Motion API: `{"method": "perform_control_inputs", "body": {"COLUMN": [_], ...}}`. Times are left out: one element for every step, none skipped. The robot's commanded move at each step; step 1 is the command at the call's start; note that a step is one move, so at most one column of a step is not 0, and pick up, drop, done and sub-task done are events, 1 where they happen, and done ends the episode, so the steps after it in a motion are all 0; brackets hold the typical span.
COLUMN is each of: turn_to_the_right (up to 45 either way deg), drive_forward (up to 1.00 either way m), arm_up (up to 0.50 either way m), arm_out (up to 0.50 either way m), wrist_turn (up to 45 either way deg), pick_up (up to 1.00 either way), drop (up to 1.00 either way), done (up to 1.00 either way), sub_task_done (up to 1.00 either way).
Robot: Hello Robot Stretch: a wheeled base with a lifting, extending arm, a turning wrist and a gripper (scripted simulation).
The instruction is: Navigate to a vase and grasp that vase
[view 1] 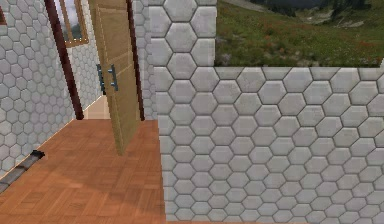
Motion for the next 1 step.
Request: {"method": "perform_control_inputs", "body": {"turn_to_the_right": [0.0], "drive_forward": [0.0], "arm_up": [0.0], "arm_out": [0.0], "wrist_turn": [0.0], "pick_up": [1.0], "drop": [0.0], "done": [0.0], "sub_task_done": [0.0]}}
